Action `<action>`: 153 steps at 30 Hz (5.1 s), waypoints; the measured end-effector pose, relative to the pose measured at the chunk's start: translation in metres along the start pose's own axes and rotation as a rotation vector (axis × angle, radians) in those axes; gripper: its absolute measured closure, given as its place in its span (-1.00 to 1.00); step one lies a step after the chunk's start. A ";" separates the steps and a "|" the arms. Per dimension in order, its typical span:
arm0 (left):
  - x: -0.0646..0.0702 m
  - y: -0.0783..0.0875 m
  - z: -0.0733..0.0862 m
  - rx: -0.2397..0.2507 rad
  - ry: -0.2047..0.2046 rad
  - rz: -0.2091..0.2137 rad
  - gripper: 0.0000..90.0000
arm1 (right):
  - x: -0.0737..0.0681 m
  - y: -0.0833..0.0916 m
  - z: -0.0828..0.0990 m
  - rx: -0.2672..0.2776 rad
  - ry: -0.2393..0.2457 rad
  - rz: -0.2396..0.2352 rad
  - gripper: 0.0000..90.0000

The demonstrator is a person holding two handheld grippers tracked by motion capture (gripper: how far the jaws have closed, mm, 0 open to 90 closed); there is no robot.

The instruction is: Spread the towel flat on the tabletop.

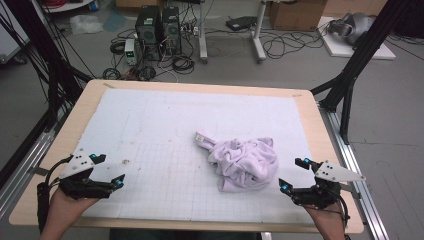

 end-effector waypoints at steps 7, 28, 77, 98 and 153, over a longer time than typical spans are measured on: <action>0.000 -0.003 0.001 -0.007 0.005 0.016 -0.80 | 0.001 -0.001 0.001 -0.002 -0.012 -0.003 -0.77; 0.005 -0.005 0.002 -0.013 0.006 0.038 -0.78 | -0.006 -0.015 -0.013 -0.022 0.004 -0.045 -0.77; 0.002 -0.010 0.007 -0.027 0.027 0.032 -0.74 | -0.042 -0.127 -0.016 -0.293 0.049 -0.252 0.70; 0.003 -0.008 0.004 -0.015 0.025 0.040 -0.74 | -0.157 -0.119 -0.077 -0.204 0.160 -0.528 0.77; 0.121 -0.121 -0.077 -0.002 -0.125 0.485 -0.12 | -0.054 -0.071 0.047 -0.352 0.110 -0.244 0.89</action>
Point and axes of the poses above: each handheld gripper's, and its own axes: y roughly backward along the jaws, z roughly out of its underside, x roughly to its right, the point moved 9 cm from there along -y, roughly forward along the jaws, and after that the axes turned 9 degrees about -y, right-handed, at the moved point
